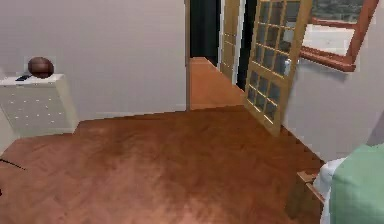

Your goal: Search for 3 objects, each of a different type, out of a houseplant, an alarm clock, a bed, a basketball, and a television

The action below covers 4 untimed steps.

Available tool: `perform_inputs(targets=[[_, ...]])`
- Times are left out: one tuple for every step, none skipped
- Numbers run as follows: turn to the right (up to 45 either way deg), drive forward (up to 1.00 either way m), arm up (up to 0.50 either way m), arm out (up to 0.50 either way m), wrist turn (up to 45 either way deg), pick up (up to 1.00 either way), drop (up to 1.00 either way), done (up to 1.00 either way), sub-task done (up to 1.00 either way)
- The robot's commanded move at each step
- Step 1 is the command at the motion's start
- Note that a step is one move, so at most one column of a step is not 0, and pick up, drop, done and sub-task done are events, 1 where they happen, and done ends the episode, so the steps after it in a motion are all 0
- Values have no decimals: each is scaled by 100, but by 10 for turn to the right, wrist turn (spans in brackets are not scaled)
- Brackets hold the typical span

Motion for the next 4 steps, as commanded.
perform_inputs(targets=[[450, 0, 0, 0, 0, 0, 0, 0, 0], [330, 0, 0, 0, 0, 0, 0, 0, 0], [0, 30, 0, 0, 0, 0, 0, 0, 0], [0, 0, 0, 0, 0, 0, 0, 100, 0]])
